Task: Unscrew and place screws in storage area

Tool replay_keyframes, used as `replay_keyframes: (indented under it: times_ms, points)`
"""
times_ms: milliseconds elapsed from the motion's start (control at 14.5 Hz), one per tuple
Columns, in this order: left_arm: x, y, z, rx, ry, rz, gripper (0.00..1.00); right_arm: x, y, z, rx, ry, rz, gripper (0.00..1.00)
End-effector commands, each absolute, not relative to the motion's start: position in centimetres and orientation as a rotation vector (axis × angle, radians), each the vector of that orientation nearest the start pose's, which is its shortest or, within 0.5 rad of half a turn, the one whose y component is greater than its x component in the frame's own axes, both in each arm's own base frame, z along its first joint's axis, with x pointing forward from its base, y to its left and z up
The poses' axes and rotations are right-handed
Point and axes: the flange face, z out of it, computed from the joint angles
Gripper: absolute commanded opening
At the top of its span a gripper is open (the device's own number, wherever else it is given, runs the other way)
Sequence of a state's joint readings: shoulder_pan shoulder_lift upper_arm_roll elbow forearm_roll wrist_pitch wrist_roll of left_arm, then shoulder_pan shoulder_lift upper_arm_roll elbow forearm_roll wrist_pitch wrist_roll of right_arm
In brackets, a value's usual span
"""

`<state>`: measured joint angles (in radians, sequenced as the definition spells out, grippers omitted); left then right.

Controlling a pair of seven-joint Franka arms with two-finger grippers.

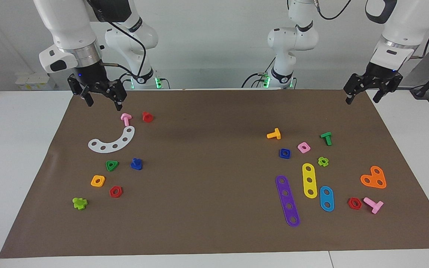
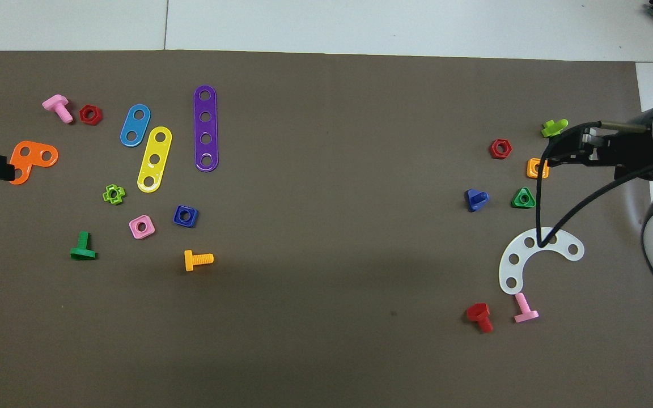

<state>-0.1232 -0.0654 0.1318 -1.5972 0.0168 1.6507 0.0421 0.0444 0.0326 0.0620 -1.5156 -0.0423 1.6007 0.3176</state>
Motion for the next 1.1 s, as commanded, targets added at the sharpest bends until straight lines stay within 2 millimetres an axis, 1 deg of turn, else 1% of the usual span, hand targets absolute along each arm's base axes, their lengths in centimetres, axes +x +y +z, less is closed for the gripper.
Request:
replay_keyframes:
  times_ms: [0,69,138,275,344,413,550,1032]
  points:
    - [54.4,0.8,68.6,-3.099,0.050,-0.158,1.00,55.7,5.5,62.9,-3.144,0.230,-0.030,1.00]
    - [54.4,0.7,69.6,-3.098,0.048,-0.165,1.00,55.3,5.7,62.7,-3.147,0.215,-0.021,1.00]
    - [54.2,0.9,70.1,-3.098,0.042,-0.156,1.00,55.2,5.8,62.3,-3.149,0.213,-0.011,1.00]
    - [54.4,0.5,70.2,-3.101,0.056,-0.203,1.00,55.2,5.7,62.3,-3.147,0.210,-0.020,1.00]
    - [54.4,0.8,68.9,-3.105,0.051,-0.204,1.00,55.2,5.7,62.3,-3.147,0.210,-0.020,1.00]
    - [53.7,0.9,68.3,-3.108,0.055,-0.211,1.00,55.2,5.7,62.3,-3.147,0.210,-0.020,1.00]
    - [53.3,0.8,67.1,-3.113,0.061,-0.197,1.00,55.2,5.7,62.3,-3.147,0.210,-0.020,1.00]
    - [52.8,0.5,66.4,-3.116,0.067,-0.171,1.00,54.9,5.9,61.9,-3.148,0.179,0.002,1.00]
